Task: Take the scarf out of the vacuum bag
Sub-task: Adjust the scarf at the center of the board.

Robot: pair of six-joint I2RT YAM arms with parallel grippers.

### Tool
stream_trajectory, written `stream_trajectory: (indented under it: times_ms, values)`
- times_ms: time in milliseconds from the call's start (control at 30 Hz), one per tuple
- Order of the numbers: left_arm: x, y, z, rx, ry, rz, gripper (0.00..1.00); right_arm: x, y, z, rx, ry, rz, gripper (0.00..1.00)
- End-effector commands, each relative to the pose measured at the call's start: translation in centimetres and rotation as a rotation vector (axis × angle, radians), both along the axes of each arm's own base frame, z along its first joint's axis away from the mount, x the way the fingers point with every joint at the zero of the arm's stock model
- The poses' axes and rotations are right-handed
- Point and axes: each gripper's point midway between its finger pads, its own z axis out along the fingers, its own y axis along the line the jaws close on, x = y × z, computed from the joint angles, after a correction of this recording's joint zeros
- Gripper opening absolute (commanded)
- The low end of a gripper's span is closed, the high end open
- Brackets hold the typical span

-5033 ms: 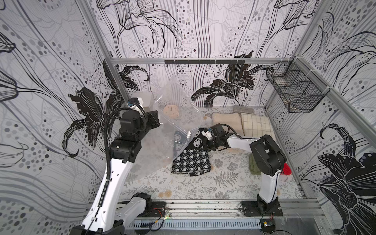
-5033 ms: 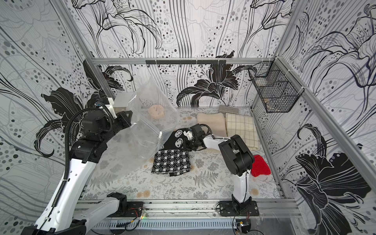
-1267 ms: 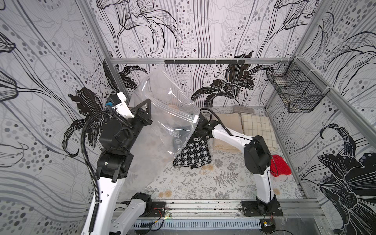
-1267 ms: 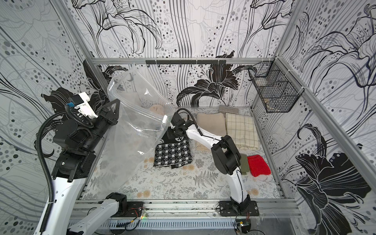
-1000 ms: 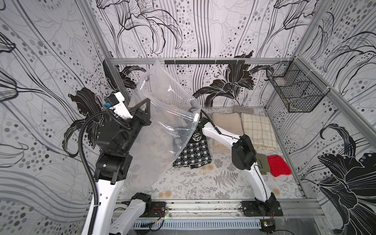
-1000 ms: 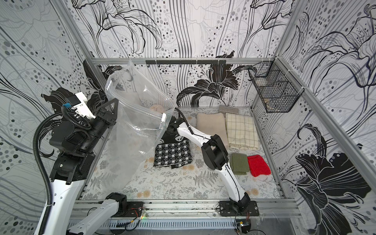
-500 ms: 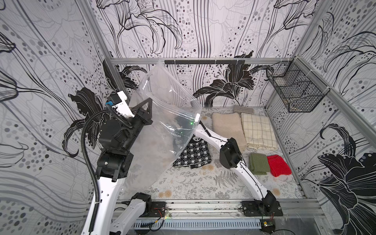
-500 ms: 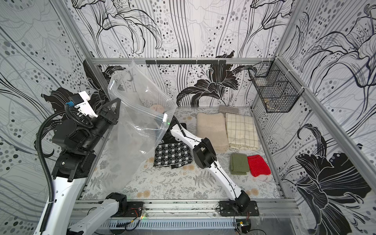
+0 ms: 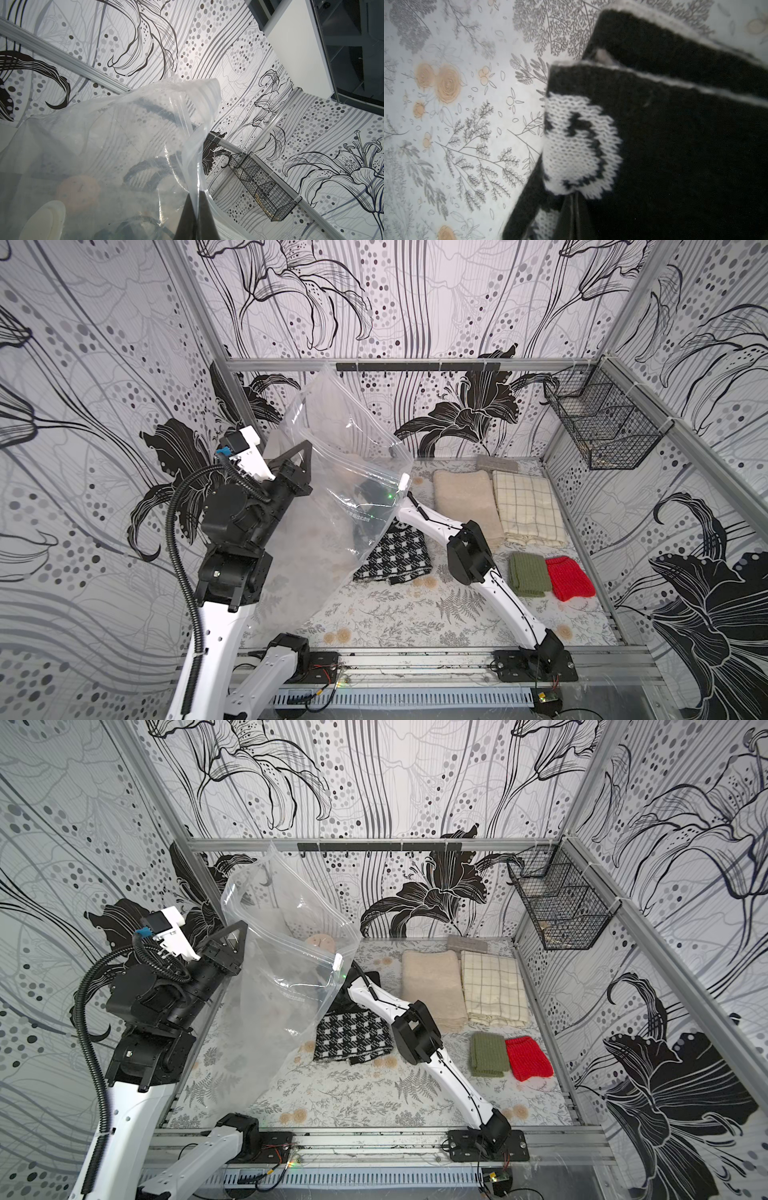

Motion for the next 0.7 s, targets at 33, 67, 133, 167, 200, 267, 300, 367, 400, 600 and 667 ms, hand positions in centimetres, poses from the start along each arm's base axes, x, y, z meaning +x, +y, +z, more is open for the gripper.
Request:
stream_trajectory:
  times_ms: [33, 67, 133, 167, 200, 267, 300, 367, 400, 600, 667]
  values:
    - [-0.6, -0.1, 1.2, -0.017, -0.054, -0.017, 0.0, 0.0, 0.8, 2.3, 0.035, -0.028, 0.008, 0.0]
    - [-0.6, -0.1, 1.2, -0.017, -0.053, -0.018, 0.0, 0.3, 0.8, 2.5, 0.034, -0.042, 0.003, 0.0]
    - [-0.7, 0.0, 1.3, -0.017, -0.057, -0.015, 0.0, 1.1, 0.7, 2.6, 0.037, -0.067, -0.019, 0.0]
    - [-0.8, 0.0, 1.2, -0.019, -0.055, -0.015, 0.0, 1.6, 0.7, 2.8, 0.046, -0.078, -0.031, 0.0]
    - [-0.9, 0.0, 1.3, -0.017, -0.057, -0.014, 0.0, 2.2, 0.5, 2.8, 0.048, -0.086, -0.05, 0.0]
    - [-1.0, 0.1, 1.3, -0.013, -0.055, -0.009, 0.0, 3.5, -0.1, 2.5, 0.051, -0.104, -0.091, 0.0]
    - [-1.0, 0.1, 1.3, -0.012, -0.053, -0.007, 0.0, 4.2, -0.4, 2.4, 0.049, -0.111, -0.113, 0.0]
    - [-1.0, 0.1, 1.2, -0.009, -0.05, -0.005, 0.0, 5.4, -1.1, 1.9, 0.052, -0.109, -0.148, 0.0]
    - [-1.0, 0.1, 1.2, -0.009, -0.048, -0.006, 0.0, 5.8, -1.4, 1.9, 0.052, -0.108, -0.156, 0.0]
    - [-1.0, 0.3, 1.1, -0.006, -0.043, 0.003, 0.0, 7.0, -2.2, 2.2, 0.046, -0.161, -0.179, 0.0]
    - [-1.0, 0.3, 1.1, -0.009, -0.044, 0.002, 0.0, 7.1, -2.0, 2.0, 0.06, -0.146, -0.167, 0.0]
